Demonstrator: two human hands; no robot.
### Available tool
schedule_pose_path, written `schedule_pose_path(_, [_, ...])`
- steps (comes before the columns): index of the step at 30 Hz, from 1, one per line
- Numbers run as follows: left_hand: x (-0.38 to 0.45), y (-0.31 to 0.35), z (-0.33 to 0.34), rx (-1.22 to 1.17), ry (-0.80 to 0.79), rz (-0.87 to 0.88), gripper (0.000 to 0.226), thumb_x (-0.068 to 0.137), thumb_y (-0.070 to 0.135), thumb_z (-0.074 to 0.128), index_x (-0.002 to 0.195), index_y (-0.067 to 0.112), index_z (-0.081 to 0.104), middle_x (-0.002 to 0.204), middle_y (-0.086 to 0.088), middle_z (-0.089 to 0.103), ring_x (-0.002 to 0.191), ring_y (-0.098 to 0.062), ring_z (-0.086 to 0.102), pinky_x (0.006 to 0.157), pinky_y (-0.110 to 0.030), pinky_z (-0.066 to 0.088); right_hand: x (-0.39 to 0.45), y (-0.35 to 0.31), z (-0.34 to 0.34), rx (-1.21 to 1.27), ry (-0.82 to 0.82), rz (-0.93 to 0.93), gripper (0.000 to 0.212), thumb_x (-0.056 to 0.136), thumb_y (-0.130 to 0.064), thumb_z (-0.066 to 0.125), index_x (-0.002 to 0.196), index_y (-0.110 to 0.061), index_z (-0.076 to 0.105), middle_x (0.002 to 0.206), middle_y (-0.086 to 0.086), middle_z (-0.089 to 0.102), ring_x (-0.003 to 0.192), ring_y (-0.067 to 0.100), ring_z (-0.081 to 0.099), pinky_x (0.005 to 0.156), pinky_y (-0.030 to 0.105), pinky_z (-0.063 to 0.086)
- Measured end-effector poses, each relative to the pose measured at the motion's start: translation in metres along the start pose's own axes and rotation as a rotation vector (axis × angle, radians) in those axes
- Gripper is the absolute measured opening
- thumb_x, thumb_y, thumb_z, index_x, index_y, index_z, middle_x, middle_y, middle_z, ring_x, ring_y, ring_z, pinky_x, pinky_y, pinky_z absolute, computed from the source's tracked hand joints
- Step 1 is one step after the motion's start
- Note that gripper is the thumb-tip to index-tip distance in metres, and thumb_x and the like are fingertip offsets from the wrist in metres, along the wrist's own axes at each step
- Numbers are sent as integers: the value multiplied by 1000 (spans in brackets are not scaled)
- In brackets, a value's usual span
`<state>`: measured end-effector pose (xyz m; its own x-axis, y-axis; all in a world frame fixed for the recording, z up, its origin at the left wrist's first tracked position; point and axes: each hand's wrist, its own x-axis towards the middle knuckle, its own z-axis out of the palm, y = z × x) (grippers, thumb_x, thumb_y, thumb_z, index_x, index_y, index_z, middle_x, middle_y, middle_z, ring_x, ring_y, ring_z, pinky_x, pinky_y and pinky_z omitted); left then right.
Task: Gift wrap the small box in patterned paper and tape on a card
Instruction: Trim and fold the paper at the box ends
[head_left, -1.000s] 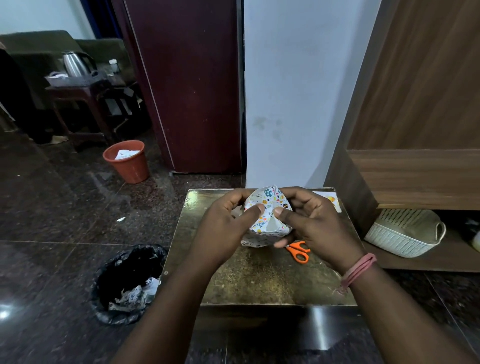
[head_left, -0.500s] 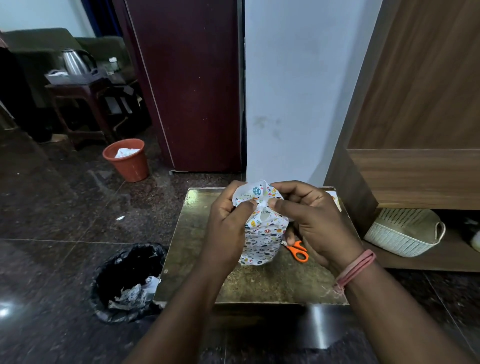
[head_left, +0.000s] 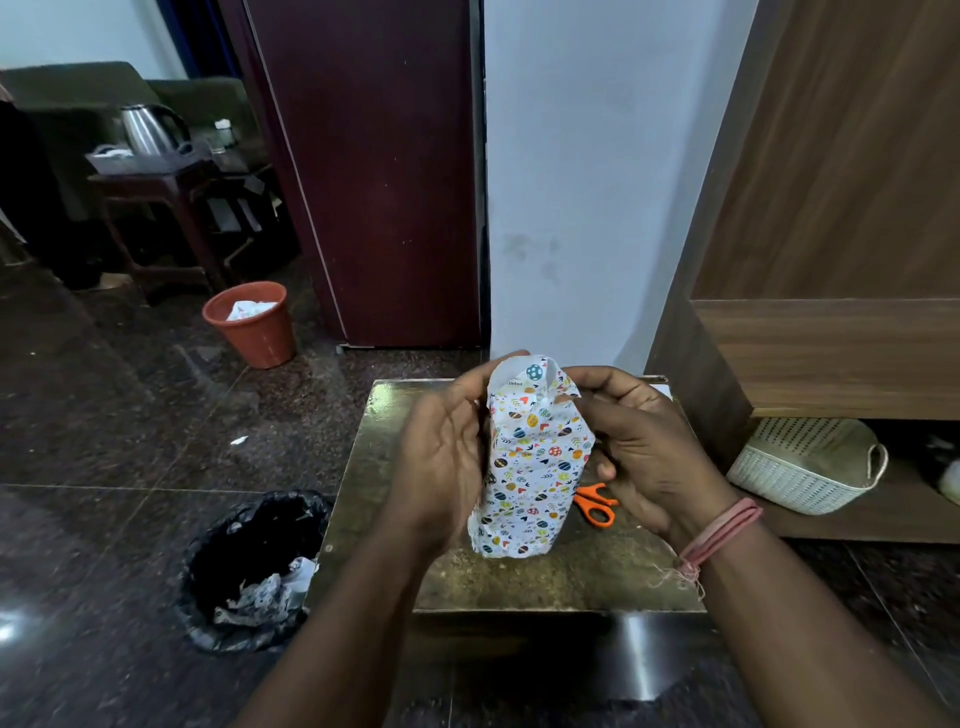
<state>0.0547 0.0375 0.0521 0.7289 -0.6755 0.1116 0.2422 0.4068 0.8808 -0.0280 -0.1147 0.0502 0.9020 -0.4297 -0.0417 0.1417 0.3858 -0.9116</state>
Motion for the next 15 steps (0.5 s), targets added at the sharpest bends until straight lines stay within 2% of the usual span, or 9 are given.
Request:
schedule_pose_path(4, [1,1,2,15,28,-51,38,103,1,36,129,-1,64,120,-24,72,103,-26,72,88,-37,60,-1,-2,2,7,-13,-3,32,73,-10,73,104,-5,68,91,11,72,36,9,39,34,16,29])
schedule_pose_path(8, [3,8,-3,-27,-33,-95,40,98,3,43,134,-2,61,122,-24,71,107,-29,72,87,-38,60,-1,-2,0,24,-44,-8,29,77,-4,70,106,-3,67,97,14,72,37,10,38,34,17,30])
schedule_pose_path(10, [3,11,-5,-22,-82,-137,42,97,2,44,136,-2,60,125,-26,69,112,-33,70,94,-43,59,-1,0,-1,11,-60,-5,30,78,-3,70,107,-2,67,98,14,72,39,12,39,34,18,30])
schedule_pose_path(13, [4,11,-10,-14,-104,-166,44,102,15,41,139,-2,58,132,-28,64,121,-37,64,104,-48,53,-1,0,0,2,-64,-3,27,80,0,68,106,-1,67,94,13,72,43,11,42,34,19,29])
schedule_pose_path(15, [3,10,-12,-41,-109,-170,56,103,28,29,141,-4,54,136,-30,61,128,-40,59,109,-49,48,-2,0,2,25,-61,0,25,79,0,67,105,-1,67,91,10,73,41,7,43,33,18,28])
